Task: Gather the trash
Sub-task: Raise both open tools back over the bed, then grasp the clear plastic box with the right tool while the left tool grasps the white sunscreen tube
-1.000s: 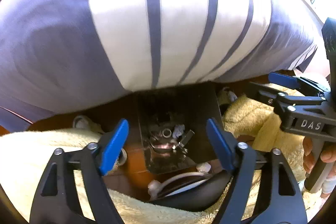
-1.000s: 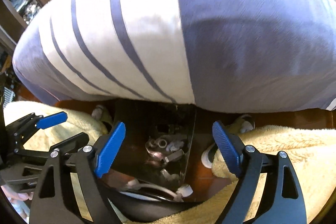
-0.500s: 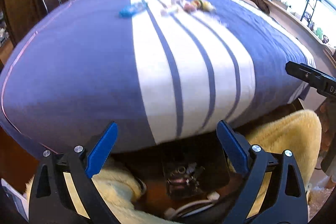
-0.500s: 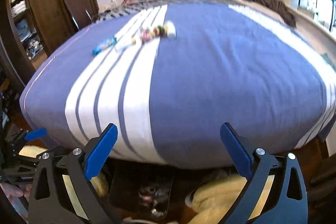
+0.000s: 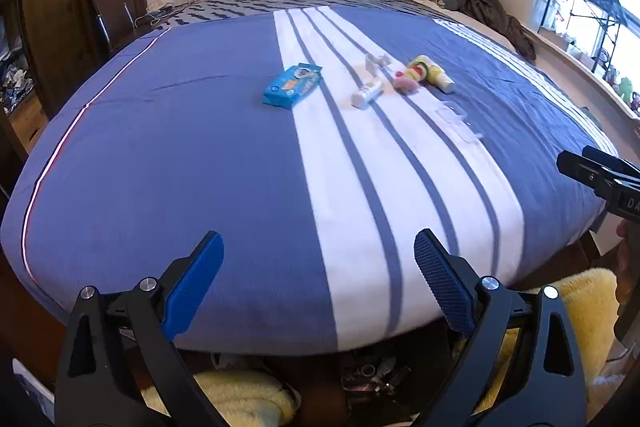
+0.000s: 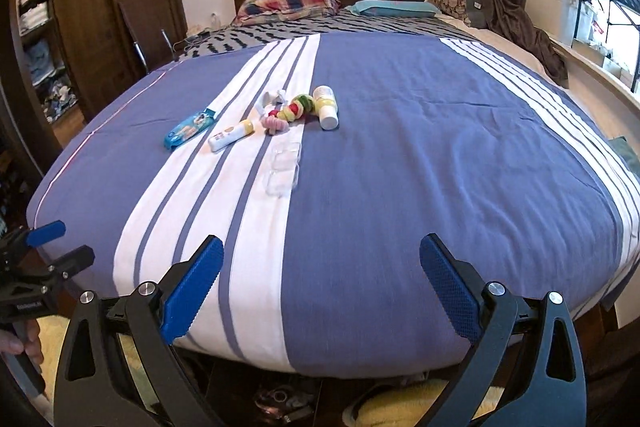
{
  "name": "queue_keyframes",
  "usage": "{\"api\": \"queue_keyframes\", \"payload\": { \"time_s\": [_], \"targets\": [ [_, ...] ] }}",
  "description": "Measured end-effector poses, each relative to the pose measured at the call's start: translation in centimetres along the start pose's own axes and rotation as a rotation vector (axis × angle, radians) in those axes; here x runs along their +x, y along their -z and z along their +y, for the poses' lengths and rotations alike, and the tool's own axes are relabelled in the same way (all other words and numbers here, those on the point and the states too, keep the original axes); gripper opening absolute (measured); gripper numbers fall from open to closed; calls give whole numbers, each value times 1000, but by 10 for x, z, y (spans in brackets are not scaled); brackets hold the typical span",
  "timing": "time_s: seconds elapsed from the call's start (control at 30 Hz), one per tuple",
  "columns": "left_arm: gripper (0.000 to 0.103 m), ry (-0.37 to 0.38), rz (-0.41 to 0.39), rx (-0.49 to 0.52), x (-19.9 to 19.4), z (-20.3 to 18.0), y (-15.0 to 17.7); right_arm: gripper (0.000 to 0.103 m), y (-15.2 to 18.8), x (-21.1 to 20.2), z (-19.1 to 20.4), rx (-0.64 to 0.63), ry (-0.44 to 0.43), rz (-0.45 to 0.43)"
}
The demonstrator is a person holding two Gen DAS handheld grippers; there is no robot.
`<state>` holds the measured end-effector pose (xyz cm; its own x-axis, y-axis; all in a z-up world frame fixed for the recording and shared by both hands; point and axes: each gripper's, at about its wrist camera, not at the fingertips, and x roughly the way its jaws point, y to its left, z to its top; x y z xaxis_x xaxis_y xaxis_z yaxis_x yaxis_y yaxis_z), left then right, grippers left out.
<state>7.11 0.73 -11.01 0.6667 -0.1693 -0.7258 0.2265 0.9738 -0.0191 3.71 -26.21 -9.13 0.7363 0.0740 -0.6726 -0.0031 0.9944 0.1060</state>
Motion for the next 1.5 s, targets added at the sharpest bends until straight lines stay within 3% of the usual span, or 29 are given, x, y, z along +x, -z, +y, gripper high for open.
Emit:
{"api": "queue_keyframes", "payload": {
  "time_s": [0.4, 0.53, 0.7, 0.73, 0.77, 0.8, 1.0, 1.17, 1.5],
  "targets": [
    [91, 24, 35, -9, 51, 6, -32, 96, -31, 75, 19, -24, -27, 50],
    [91, 29, 43, -4, 63, 6, -39, 80, -37, 100, 32, -52, -44, 80],
    [91, 39, 55, -2, 77, 6, -49, 66, -39, 123, 44, -118, 21, 83],
    [91, 42, 56, -2, 79, 5, -51, 56, -39, 124, 44, -122, 26, 78],
    [91, 48, 57, 0, 83, 4, -54, 39, -40, 124, 43, -127, 30, 71],
    [91, 54, 57, 2, 86, 3, -56, 34, -42, 124, 42, -125, 31, 68],
    [87, 115, 75, 22, 118, -12, -78, 34, -54, 120, 25, -83, 5, 59],
    [68, 124, 84, 53, 145, -28, -98, 34, -61, 119, 11, -35, -34, 64],
    [44, 125, 97, 82, 177, -51, -127, 34, -60, 120, -2, -27, -36, 65]
  ]
}}
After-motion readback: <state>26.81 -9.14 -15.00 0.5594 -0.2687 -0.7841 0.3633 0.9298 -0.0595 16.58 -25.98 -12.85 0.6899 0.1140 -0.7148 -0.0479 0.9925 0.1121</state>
